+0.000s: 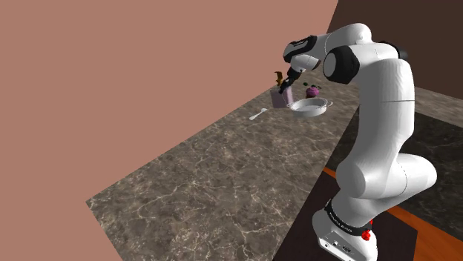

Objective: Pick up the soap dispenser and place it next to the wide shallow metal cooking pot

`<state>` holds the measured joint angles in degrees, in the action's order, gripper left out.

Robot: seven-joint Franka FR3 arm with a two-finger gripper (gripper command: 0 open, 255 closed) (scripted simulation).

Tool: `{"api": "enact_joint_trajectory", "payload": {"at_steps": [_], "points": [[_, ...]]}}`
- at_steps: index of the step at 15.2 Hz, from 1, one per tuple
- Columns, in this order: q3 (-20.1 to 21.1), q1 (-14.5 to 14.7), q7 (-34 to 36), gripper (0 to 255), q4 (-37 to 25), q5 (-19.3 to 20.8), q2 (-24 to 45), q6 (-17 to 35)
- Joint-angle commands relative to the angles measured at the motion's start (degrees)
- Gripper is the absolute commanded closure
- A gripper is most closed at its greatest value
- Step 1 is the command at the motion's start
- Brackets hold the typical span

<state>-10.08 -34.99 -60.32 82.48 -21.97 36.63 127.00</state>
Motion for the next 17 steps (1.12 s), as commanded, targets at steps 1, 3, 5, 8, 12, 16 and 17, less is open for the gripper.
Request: {"api": "enact_joint_trajectory", "payload": {"at_steps": [1, 3, 5, 8, 12, 16, 17], "points": [[-0.13, -0.04, 0.02, 255, 0.63, 0.11, 0.22, 0.05], [-0.13, -0.08, -0.01, 0, 0.6, 0.1, 0.24, 0.03], [-0.13, -0.17, 0.0, 0, 0.1, 0.09, 0.58, -0.14], [-0.14, -0.04, 0.02, 0, 0.63, 0.1, 0.22, 0.05], [-1.02, -0.28, 0.6, 0, 0.49, 1.22, -4.08, -4.43], [-1.02, -0.28, 0.6, 0, 0.49, 1.22, -4.08, -4.43], [-1.02, -0.28, 0.6, 0, 0.49, 1.22, -4.08, -4.43]]}}
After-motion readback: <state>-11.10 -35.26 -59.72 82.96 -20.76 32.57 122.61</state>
